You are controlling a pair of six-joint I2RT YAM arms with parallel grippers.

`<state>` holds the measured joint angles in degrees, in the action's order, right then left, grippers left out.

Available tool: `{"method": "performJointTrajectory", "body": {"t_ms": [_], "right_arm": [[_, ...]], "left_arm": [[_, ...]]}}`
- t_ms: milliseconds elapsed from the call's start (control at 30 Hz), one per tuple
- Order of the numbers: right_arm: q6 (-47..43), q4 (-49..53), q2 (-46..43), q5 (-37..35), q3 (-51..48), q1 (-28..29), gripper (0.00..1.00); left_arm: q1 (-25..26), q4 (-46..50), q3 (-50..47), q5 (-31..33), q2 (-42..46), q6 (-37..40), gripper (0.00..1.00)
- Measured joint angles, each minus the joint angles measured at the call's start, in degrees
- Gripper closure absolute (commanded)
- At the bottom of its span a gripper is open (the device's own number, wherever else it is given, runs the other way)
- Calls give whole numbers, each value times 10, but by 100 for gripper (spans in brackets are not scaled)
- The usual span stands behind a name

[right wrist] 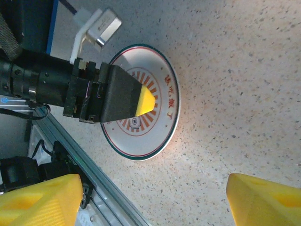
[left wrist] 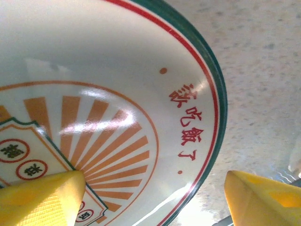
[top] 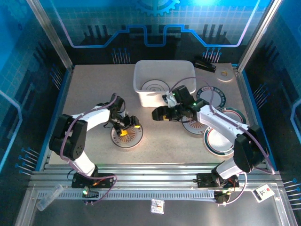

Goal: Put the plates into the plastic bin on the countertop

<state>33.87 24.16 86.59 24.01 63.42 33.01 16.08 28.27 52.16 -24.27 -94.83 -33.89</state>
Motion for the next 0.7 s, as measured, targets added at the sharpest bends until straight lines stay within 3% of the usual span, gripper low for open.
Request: {"method": "performJointTrajectory", "body": {"t_ms": [167, 267, 467, 567, 700], "right_arm": [[11, -8, 40, -2, 11, 31, 26], [17, -13, 70, 2, 23, 41, 33], [21, -16, 132, 9, 63, 47, 39], [19, -16, 149, 16, 80, 56, 41], [19, -16, 151, 22, 87, 62, 43]], "left_arm": [[1, 3, -4, 11, 40, -6, 17], [-14, 13, -17, 26, 109, -7, 17], [-109, 33, -84, 52, 236, -7, 16], [-158, 38, -123, 65, 248, -7, 16], [-179, 37, -152, 66, 212, -6, 18]]}}
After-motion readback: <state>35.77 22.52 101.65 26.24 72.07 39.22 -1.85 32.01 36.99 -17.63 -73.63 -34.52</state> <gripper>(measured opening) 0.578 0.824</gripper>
